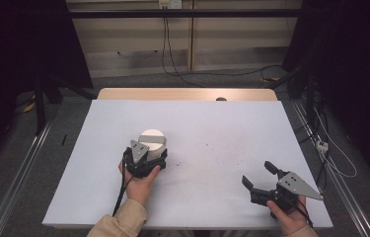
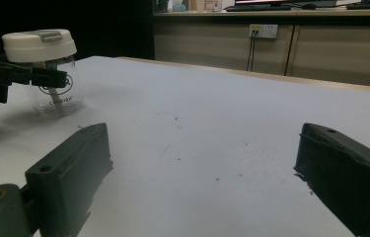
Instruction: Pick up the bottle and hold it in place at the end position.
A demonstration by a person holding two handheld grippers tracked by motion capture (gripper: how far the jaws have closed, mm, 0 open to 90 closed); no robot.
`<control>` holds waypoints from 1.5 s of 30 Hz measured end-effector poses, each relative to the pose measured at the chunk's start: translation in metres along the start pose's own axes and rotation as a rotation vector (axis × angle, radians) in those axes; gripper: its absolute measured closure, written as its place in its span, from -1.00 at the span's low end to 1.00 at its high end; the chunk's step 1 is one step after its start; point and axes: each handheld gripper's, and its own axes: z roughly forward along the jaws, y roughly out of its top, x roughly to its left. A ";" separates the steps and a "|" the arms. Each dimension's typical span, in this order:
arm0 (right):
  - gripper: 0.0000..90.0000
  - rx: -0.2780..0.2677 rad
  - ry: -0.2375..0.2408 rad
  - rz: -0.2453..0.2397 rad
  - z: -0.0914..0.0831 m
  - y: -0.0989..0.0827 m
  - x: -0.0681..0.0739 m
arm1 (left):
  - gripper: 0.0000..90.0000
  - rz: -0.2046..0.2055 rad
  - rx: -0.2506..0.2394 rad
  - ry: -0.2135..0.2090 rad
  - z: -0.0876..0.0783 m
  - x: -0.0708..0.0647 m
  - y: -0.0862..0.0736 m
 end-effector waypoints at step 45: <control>-0.86 -0.002 0.024 -0.007 -0.001 0.002 -0.001 | -0.58 0.124 -0.041 -0.181 0.026 -0.008 0.024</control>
